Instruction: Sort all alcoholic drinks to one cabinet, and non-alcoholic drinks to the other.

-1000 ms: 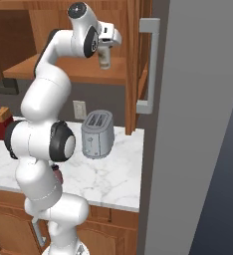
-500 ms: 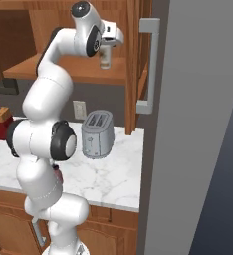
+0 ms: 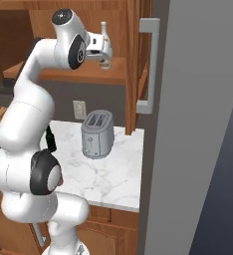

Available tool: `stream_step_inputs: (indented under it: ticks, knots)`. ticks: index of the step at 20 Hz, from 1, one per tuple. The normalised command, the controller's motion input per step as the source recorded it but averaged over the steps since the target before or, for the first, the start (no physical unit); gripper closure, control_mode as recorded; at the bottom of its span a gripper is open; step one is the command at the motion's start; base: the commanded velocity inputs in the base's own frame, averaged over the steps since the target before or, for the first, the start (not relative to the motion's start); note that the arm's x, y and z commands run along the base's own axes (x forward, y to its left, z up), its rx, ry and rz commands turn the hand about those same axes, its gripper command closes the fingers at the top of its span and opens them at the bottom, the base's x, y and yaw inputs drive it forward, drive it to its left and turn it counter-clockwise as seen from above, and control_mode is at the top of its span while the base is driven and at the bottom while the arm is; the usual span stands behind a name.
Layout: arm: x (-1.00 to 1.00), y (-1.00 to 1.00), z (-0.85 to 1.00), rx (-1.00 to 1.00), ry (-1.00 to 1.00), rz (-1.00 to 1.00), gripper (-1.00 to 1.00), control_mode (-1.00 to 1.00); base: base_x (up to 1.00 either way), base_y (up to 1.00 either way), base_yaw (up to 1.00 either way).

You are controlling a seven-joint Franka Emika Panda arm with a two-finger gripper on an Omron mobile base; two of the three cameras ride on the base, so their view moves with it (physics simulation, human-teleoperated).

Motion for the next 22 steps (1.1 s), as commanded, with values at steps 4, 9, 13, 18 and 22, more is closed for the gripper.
stream_step_inputs:
  ticks: [4, 9, 13, 18, 22]
  knots:
    - [-1.0, 0.63, -1.0, -0.12, 0.0, 0.06, -1.0, -1.0, 0.0, 0.0, 0.0]
    - [-1.0, 0.66, -0.88, -0.06, 0.03, 0.02, -1.0, -1.0, 0.0, 0.0, 0.0]
    - [-0.81, 0.79, -0.84, -0.05, 0.12, 0.0, -1.0, -1.0, 0.0, 0.0, 0.0]
    - [-0.09, 0.67, -0.56, 0.01, 0.13, 0.03, -1.0, -1.0, 0.0, 0.0, 0.0]
    - [0.13, 0.26, -0.44, 0.05, 0.17, 0.23, -1.0, -1.0, 0.0, 0.0, 0.0]
